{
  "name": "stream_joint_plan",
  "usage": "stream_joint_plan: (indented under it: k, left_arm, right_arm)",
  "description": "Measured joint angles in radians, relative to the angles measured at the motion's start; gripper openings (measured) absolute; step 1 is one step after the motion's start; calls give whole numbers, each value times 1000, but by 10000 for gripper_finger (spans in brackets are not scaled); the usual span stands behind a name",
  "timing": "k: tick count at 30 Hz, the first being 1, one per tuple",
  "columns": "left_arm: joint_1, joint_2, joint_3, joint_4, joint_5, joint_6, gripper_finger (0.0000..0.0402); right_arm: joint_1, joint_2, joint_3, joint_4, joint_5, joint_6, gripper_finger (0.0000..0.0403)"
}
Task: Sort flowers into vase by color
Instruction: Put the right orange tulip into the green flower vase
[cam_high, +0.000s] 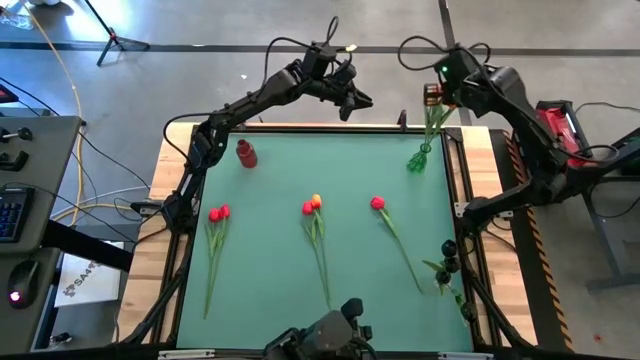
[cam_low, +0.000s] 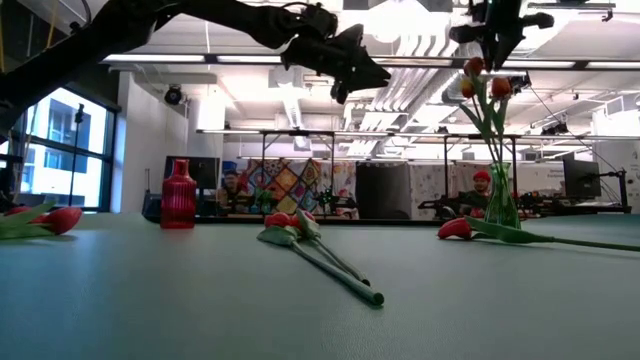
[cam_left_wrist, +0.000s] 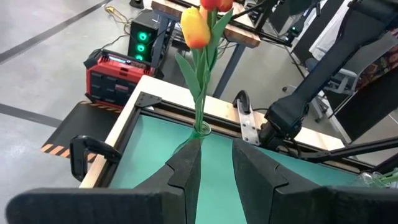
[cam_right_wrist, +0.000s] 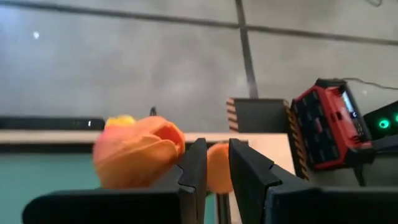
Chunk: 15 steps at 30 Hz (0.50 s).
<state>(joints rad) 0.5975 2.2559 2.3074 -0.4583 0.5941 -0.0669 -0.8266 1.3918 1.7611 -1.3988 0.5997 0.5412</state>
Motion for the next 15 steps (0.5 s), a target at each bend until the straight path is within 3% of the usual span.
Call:
stream_joint_plan:
  k: [8, 12, 15]
  left_arm:
    - [-1, 0, 0, 1, 0, -8, 78]
    - [-1, 0, 0, 10, 0, -9, 78]
    - [-1, 0, 0, 18, -3, -9, 78]
  right_arm:
    - [4, -22, 72, -68, -4, 8, 55]
    - [4, -32, 131, 2, -10, -41, 55]
    - [4, -30, 140, 76, -76, -103, 55]
